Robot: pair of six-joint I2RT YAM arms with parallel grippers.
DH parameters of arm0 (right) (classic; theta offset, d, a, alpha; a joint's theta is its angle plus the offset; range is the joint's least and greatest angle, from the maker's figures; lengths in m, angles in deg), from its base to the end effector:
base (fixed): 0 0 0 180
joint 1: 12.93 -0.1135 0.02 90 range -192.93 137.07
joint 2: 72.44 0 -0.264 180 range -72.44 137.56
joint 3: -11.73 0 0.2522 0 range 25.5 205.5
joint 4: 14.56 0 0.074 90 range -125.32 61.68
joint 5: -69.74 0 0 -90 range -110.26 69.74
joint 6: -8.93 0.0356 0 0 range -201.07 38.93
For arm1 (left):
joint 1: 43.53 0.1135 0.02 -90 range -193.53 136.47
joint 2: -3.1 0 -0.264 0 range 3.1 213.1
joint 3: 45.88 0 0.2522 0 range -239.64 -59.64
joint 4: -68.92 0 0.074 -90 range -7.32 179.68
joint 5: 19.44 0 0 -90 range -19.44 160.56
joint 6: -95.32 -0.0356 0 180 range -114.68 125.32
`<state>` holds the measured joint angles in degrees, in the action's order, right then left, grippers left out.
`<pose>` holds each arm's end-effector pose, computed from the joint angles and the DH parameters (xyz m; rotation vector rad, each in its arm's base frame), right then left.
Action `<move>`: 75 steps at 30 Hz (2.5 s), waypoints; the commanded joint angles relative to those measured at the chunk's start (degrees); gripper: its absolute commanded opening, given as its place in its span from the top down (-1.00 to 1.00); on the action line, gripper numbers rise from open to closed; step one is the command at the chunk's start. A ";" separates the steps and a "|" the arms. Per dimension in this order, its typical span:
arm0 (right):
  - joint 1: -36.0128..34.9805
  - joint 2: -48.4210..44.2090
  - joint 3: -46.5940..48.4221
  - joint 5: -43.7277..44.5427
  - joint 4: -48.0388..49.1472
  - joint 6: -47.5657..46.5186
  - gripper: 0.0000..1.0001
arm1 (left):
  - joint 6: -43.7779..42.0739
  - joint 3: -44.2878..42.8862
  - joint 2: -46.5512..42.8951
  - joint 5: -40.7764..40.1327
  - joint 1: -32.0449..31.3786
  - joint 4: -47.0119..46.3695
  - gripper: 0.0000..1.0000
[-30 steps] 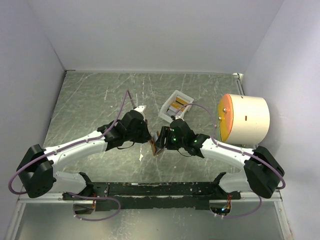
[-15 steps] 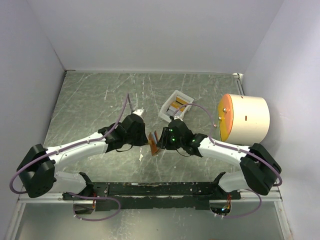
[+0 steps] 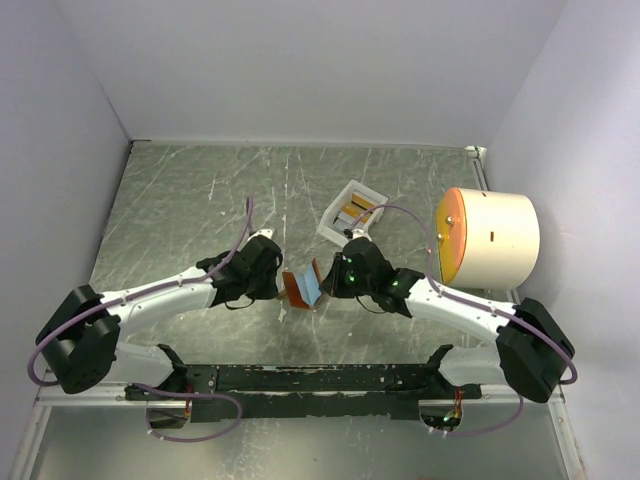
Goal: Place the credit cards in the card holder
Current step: Open the card holder at the center of the board, then pick up the card holder from the center of the board.
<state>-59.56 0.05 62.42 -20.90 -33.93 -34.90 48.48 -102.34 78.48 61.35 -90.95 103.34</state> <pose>0.1764 0.1873 0.1995 -0.0160 2.4397 0.8114 0.1782 -0.1855 0.1996 0.0267 2.5446 -0.4548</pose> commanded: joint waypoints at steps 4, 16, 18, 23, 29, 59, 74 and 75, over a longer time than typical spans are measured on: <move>-0.17 -4.97 0.36 -0.58 -1.94 0.74 1.00 | 0.78 1.10 4.21 2.27 2.52 -1.11 0.86; -0.17 -0.09 -1.11 -2.20 -0.47 0.88 1.00 | -0.34 2.81 6.07 7.18 5.08 -3.98 0.86; -0.15 -0.33 -1.40 -2.69 0.72 0.93 1.00 | -0.29 2.80 5.89 7.28 5.21 -3.68 0.86; -0.18 -0.93 -1.75 -0.97 0.95 1.27 1.00 | 0.90 2.76 2.76 7.83 6.02 -2.93 0.56; -0.19 -1.47 -4.71 -0.52 1.82 2.37 1.00 | 1.87 3.75 -4.16 14.72 9.15 -4.39 -0.04; -0.14 -4.31 -6.07 -0.15 2.09 2.18 1.00 | -0.80 6.51 3.16 26.69 11.72 -19.47 -0.57; -0.19 -3.53 -8.87 1.80 1.51 3.24 1.00 | -2.99 7.06 7.47 26.60 13.67 -18.79 0.34; -0.13 -3.25 -8.97 2.35 1.15 3.44 1.00 | -3.07 7.36 7.32 27.20 13.89 -18.97 0.40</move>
<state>-59.56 -3.73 54.99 -20.81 -32.00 -32.03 46.40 -95.49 85.89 86.53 -78.16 86.69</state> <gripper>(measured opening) 0.015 0.362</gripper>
